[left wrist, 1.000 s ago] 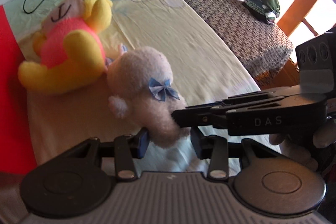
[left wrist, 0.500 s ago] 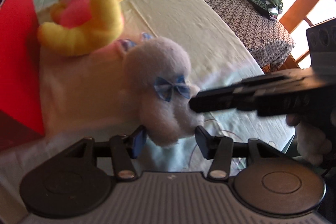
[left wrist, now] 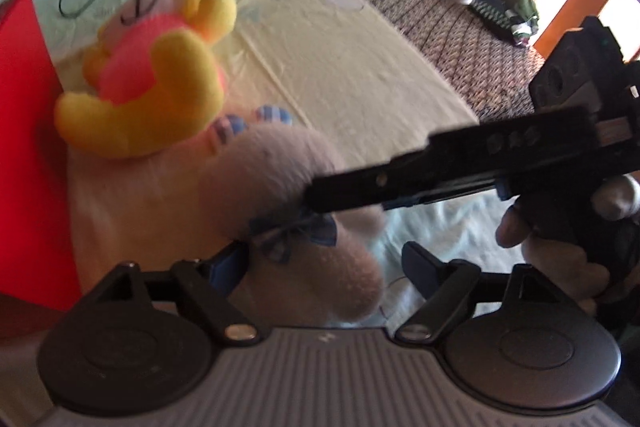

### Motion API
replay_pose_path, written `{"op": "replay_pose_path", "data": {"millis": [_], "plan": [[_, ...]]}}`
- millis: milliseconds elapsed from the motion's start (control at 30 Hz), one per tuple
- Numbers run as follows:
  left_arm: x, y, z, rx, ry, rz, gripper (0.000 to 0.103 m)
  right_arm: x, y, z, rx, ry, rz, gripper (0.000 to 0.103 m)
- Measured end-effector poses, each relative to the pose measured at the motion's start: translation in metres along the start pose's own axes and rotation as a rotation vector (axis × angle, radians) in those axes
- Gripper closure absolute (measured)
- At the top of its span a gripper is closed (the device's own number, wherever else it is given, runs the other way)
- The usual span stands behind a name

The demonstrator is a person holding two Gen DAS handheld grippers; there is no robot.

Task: Organize objects
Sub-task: 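Lift the pink bear and carry it over the red box with the right tool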

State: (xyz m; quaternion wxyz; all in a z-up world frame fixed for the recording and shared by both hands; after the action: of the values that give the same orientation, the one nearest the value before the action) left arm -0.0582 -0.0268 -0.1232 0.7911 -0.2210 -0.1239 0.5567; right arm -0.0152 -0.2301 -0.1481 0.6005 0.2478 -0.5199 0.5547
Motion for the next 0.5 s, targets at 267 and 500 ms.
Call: {"op": "replay_pose_path", "data": {"millis": [267,500], "plan": [[0.001,-0.006,0.000,-0.001,-0.023,-0.002,0.026,0.004,0.000,-0.023,0.022,-0.062,-0.039,0.054],[-0.004,-0.005,0.020,-0.057,0.012,-0.035,0.028,0.022,0.007,-0.005,-0.018,-0.052,0.040,0.057]]}}
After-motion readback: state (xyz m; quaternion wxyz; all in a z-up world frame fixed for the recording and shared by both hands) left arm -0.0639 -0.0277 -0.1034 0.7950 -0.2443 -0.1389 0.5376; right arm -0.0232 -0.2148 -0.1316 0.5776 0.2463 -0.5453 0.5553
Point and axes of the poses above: each gripper's, at about its wrist camera, not at the fingertips, and z roughly against the way its jaws point, x to its left, y to its underside, the point moved 1 cm from there along -z, roughly the way its jaws point, and after that the axes turned 13 degrees about -y, right-handed, at the moved point
